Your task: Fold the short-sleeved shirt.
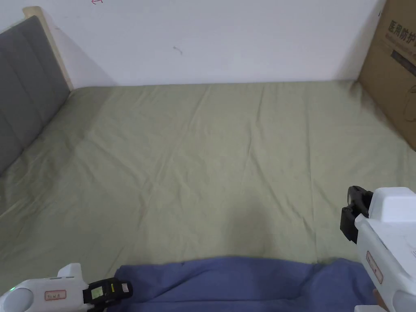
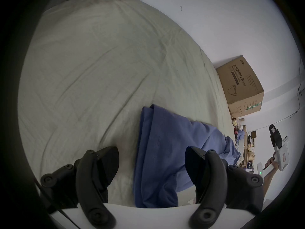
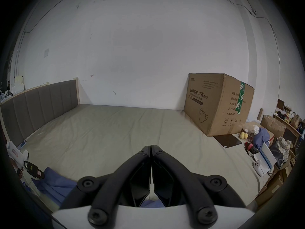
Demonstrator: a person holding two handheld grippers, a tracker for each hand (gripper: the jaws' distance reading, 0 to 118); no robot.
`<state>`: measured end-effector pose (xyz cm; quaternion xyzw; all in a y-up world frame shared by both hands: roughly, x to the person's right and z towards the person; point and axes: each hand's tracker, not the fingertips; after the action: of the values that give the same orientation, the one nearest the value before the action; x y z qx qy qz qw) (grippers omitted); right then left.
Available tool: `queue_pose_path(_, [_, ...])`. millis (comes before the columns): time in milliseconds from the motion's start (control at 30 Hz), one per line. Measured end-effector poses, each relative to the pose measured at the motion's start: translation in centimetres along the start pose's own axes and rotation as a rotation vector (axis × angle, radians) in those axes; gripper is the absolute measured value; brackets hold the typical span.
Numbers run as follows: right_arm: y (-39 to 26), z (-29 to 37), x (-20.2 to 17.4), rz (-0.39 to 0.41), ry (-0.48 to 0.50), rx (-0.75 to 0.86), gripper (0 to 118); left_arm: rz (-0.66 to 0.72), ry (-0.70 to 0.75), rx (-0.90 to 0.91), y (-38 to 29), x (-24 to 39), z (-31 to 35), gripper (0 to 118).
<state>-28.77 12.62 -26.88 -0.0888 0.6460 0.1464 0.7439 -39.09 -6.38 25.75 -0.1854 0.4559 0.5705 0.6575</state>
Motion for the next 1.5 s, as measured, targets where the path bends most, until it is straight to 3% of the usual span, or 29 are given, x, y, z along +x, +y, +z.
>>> queue_pose_path(67, [-0.2,-0.1,0.2,-0.001,-0.007,-0.008,0,-0.033,-0.007,0.007,-0.2,0.4,-0.3,76])
queue_pose_path(167, [-0.3,-0.2,0.6,-0.004,-0.008,-0.020,0,-0.075,0.013,-0.002,-0.2,0.9,-0.8,31])
queue_pose_path(233, [-0.4,-0.1,1.0,-0.013,-0.011,-0.024,0,-0.074,0.016,-0.021,-0.6,1.2,-1.5,24])
queue_pose_path(300, [-0.4,0.1,1.2,-0.013,-0.014,-0.023,0,-0.068,0.023,-0.013,0.7,0.2,-1.6,7])
queue_pose_path(367, [-0.4,0.3,1.5,-0.016,-0.015,-0.021,0,-0.084,0.035,0.003,0.4,1.1,-1.4,5])
queue_pose_path(467, [-0.1,0.5,2.0,-0.014,-0.018,-0.014,0,-0.216,0.125,0.051,-0.1,3.9,-0.1,4])
queue_pose_path(633, [0.6,0.8,2.5,-0.024,-0.015,0.011,0,-0.153,0.101,0.121,1.1,4.7,4.4,3])
queue_pose_path(967, [1.0,1.7,3.2,-0.040,0.017,0.047,0,-0.123,0.279,0.177,2.5,4.4,10.3,3])
queue_pose_path(1133, [0.9,2.2,3.8,-0.050,0.024,0.051,0,-0.174,0.277,0.134,1.4,11.6,8.9,3])
queue_pose_path(1500, [0.2,3.8,5.5,-0.056,0.012,0.050,0,-0.357,0.156,-0.096,-3.0,23.3,-5.3,3])
